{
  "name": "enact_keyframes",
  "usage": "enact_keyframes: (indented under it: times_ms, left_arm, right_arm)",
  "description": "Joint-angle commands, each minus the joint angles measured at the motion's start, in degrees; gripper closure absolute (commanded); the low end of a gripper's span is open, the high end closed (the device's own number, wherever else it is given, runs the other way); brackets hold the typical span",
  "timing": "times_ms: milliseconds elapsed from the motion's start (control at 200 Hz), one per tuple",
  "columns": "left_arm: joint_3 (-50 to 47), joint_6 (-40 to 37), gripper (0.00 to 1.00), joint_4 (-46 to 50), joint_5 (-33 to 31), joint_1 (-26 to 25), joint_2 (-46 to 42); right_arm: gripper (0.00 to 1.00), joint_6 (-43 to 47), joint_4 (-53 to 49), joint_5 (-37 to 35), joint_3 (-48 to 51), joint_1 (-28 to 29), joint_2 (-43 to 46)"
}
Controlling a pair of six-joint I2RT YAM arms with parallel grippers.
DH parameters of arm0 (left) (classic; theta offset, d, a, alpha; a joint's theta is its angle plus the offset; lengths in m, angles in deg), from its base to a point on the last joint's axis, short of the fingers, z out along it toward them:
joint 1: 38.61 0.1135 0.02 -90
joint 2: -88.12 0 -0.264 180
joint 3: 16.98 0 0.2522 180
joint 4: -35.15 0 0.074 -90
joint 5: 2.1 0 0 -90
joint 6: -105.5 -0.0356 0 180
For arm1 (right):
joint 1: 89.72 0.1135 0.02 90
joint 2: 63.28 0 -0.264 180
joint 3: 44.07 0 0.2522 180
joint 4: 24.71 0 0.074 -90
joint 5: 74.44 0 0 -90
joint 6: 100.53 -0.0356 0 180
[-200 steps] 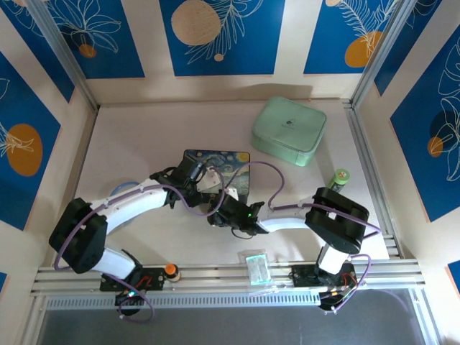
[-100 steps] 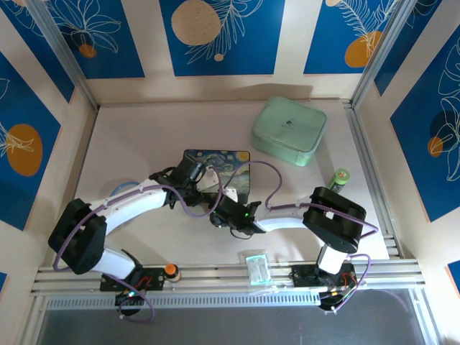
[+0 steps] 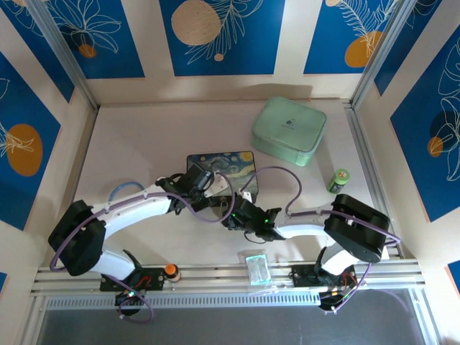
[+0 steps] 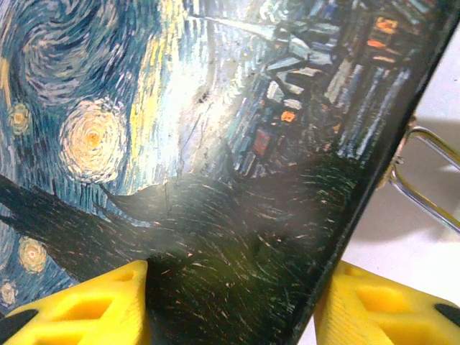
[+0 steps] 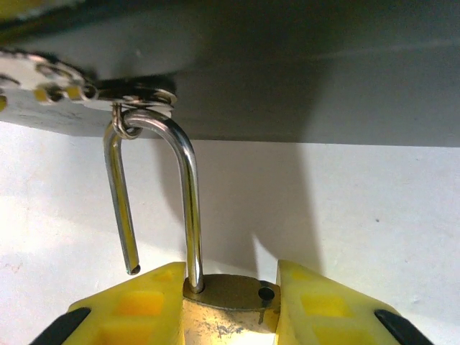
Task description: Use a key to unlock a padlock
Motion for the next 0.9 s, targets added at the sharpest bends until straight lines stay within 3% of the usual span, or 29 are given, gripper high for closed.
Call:
enact_keyframes:
  times_ms: [0, 295, 896]
  left_arm:
    - [0.64, 6.15, 0.56, 9.98, 6.31, -2.86, 2.03]
    - [2.91, 13.35, 0.62, 13.70, 5.15, -5.18, 6.32]
    - [0.75, 13.11, 0.66, 13.61, 3.94, -9.53, 6.08]
  right_arm:
    - [0.76, -3.84, -1.44, 3.64, 3.79, -1.95, -0.04]
    - [0.77, -8.16, 4.61, 6.91, 9.16, -5.28, 0.77]
    - [0.77, -13.51, 16.01, 13.27, 12.97, -12.12, 0.95]
